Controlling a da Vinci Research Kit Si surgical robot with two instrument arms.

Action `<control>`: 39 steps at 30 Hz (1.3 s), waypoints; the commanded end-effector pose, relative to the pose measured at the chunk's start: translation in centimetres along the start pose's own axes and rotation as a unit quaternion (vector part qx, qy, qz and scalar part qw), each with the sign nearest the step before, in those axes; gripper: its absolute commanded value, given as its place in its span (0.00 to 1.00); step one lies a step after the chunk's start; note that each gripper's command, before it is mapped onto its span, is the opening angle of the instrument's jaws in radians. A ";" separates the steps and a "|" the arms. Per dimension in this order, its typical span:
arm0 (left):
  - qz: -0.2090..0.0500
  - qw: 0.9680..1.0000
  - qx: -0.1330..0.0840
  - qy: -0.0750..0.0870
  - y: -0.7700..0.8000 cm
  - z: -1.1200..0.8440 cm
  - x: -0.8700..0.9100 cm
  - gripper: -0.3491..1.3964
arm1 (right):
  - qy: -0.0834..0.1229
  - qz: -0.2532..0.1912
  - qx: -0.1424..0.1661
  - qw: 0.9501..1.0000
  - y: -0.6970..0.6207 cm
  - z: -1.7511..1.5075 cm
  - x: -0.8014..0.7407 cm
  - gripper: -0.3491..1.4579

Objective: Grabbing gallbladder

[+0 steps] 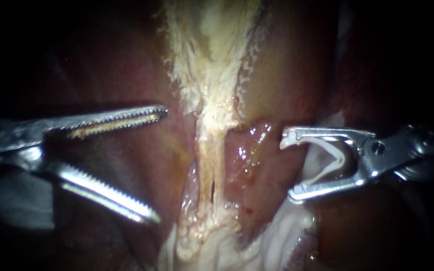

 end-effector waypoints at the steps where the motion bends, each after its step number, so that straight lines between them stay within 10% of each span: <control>1: 0.000 1.000 0.000 0.000 0.00 0.00 0.00 0.75 | 0.000 0.000 0.000 1.000 0.00 0.00 0.00 0.52; 8: 0.003 1.000 0.000 0.000 0.00 0.00 0.00 0.73 | 0.000 0.000 0.000 1.000 0.00 -0.01 0.00 0.52; 17: -0.028 0.998 -0.062 0.009 -0.02 0.09 -0.04 0.67 | 0.000 0.000 0.000 1.000 0.00 -0.01 0.00 0.52; 25: -0.087 0.990 -0.110 0.029 -0.01 0.28 -0.08 0.60 | 0.000 0.000 0.000 1.000 0.00 -0.01 0.00 0.52; 39: -0.111 0.982 -0.142 0.049 0.26 0.54 0.04 0.60 | -0.001 0.000 0.001 1.000 -0.02 -0.03 0.01 0.52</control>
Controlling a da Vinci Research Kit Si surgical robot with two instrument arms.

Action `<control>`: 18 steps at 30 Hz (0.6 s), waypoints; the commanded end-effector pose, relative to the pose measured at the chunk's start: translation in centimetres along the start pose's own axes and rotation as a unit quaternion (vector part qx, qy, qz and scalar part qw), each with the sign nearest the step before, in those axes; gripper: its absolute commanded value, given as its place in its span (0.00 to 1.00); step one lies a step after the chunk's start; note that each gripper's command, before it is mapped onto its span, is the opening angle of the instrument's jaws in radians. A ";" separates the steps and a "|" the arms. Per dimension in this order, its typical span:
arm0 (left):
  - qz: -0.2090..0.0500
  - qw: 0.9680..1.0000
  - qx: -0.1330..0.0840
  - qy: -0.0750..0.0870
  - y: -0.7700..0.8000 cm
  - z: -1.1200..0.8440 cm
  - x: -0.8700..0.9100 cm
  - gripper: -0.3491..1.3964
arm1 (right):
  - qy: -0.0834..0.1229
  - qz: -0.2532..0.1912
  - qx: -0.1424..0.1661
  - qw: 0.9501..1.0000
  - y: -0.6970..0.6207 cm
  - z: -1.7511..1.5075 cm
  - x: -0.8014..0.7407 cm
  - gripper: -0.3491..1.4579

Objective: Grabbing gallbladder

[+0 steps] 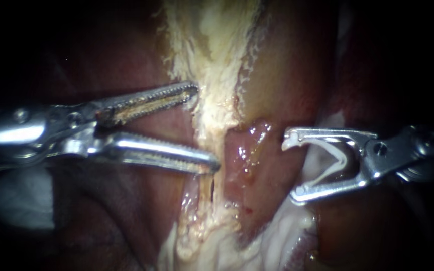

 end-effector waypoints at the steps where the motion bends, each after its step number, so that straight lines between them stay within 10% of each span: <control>1: -0.005 1.000 -0.001 0.002 0.02 0.01 0.02 0.60 | 0.000 0.000 0.000 1.000 0.00 0.00 0.00 0.52; 18: -0.092 0.995 -0.030 0.011 0.31 0.16 0.11 0.43 | 0.000 0.000 0.000 1.000 -0.01 0.00 0.02 0.52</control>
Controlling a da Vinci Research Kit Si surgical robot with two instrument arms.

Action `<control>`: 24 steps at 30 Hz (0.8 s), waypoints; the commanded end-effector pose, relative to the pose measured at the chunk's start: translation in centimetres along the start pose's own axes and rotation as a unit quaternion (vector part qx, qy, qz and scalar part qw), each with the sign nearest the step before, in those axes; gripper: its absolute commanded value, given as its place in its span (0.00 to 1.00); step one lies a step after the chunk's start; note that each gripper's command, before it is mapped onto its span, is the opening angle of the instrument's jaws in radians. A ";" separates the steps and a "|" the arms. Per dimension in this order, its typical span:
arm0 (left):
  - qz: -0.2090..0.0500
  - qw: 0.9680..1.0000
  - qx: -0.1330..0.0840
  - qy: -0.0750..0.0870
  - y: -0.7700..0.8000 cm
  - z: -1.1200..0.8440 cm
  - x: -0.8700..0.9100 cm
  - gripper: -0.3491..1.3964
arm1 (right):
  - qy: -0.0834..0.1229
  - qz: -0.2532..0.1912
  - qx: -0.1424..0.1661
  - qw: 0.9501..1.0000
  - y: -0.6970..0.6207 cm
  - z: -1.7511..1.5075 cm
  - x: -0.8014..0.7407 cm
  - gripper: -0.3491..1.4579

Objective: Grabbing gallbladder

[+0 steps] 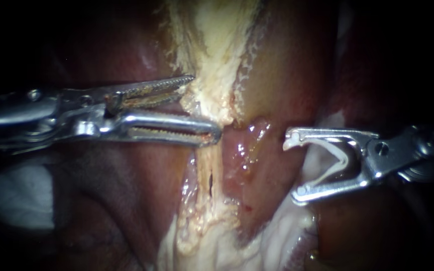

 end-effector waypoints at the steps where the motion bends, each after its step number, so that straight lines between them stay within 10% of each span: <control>1: -0.005 1.000 -0.002 0.001 0.02 0.01 0.00 0.41 | 0.000 0.000 0.000 1.000 0.00 0.00 0.00 0.52; 8: -0.052 0.998 -0.014 0.023 0.15 0.02 0.00 0.00 | 0.000 0.000 0.000 1.000 0.00 0.00 0.00 0.52; 15: -0.087 0.994 -0.021 0.069 0.29 -0.09 0.05 0.00 | 0.000 0.000 0.000 1.000 0.00 0.00 0.00 0.52; 24: -0.090 0.993 -0.018 0.076 0.21 -0.11 0.05 0.00 | 0.000 0.000 0.000 1.000 0.00 0.00 -0.01 0.51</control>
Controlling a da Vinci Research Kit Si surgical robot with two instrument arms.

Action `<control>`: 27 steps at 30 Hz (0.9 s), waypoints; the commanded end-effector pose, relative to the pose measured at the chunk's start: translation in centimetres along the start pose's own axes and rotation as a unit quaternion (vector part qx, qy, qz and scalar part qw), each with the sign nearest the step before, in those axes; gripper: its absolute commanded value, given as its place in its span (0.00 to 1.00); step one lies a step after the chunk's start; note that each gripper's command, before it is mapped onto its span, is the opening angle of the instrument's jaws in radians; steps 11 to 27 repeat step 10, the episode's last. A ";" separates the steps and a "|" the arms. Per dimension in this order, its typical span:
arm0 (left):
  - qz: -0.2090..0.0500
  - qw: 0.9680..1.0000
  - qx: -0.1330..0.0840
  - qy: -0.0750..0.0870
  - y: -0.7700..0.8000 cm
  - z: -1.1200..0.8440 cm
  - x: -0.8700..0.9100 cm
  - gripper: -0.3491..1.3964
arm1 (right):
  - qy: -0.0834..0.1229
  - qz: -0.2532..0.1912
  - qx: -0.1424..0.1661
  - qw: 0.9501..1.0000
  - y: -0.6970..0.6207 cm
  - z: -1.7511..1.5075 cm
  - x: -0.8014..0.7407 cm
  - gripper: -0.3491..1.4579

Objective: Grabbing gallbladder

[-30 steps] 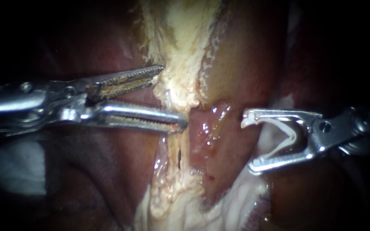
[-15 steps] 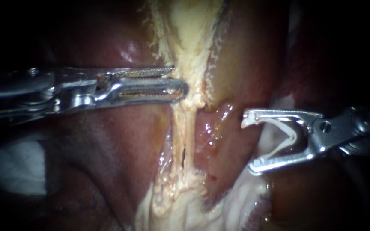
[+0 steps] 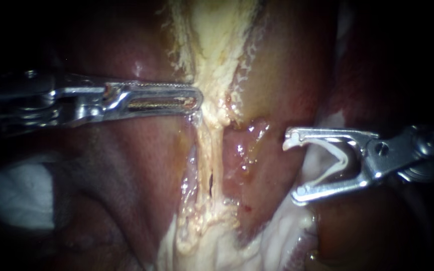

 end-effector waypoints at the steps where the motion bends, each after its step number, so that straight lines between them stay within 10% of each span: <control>1: 0.000 1.000 0.001 0.000 -0.01 0.00 0.00 0.00 | 0.000 0.000 0.000 1.000 0.00 0.00 0.00 0.51; 27: -0.001 1.000 0.005 0.002 -0.04 0.00 -0.01 0.00 | 0.000 0.000 0.000 1.000 0.00 0.00 0.00 0.51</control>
